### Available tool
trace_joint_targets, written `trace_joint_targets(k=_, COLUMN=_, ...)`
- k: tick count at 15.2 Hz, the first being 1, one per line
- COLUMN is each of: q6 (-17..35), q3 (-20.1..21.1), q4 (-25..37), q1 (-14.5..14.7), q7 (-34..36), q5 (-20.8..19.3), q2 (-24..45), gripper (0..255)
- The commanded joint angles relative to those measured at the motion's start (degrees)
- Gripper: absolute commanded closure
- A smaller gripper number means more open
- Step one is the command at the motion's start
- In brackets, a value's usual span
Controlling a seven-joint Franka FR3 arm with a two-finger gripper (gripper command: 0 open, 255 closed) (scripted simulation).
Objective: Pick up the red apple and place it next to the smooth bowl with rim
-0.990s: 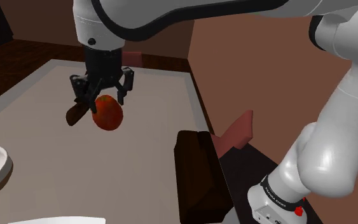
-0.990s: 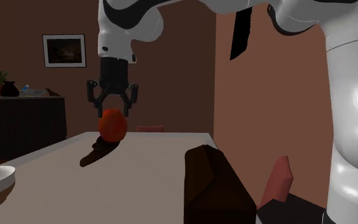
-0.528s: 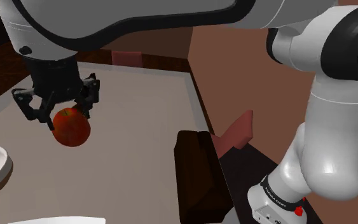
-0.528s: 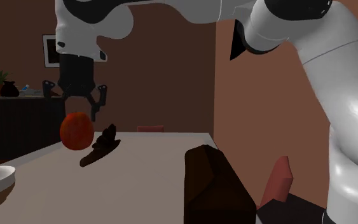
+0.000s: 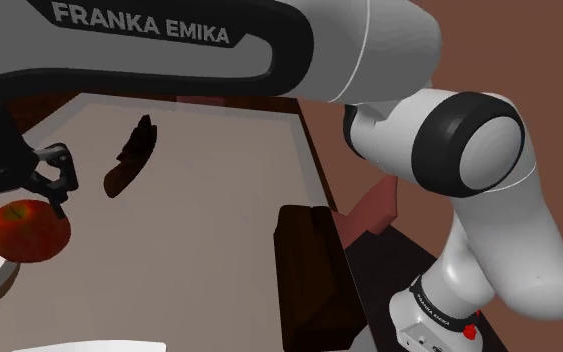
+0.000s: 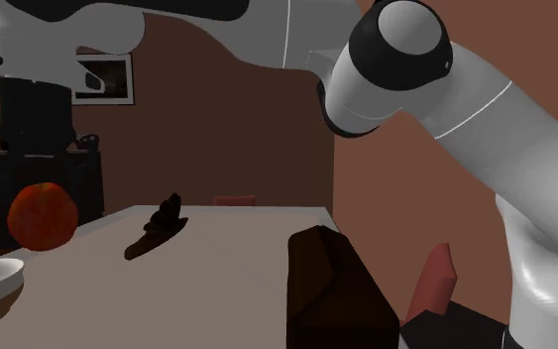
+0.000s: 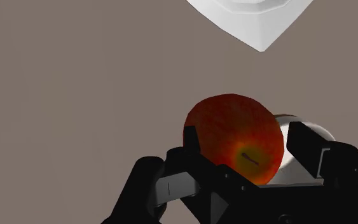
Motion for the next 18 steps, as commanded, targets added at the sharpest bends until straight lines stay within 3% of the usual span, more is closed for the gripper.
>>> trace_joint_targets(k=1, q6=0.85, q3=-0.18, q4=0.02, q1=0.42, q7=0.41, q5=-0.28, q2=0.89, gripper=255)
trace_joint_targets(k=8, q6=7.80, q3=0.25, q4=-9.46, q1=-2.10, q7=1.44, q5=0.08, q2=-1.12, gripper=255)
trace_joint_targets(k=18, q6=15.60, q3=0.11, q4=-17.86, q1=-3.86, q7=2.50, q5=-0.28, q2=-1.28, gripper=255)
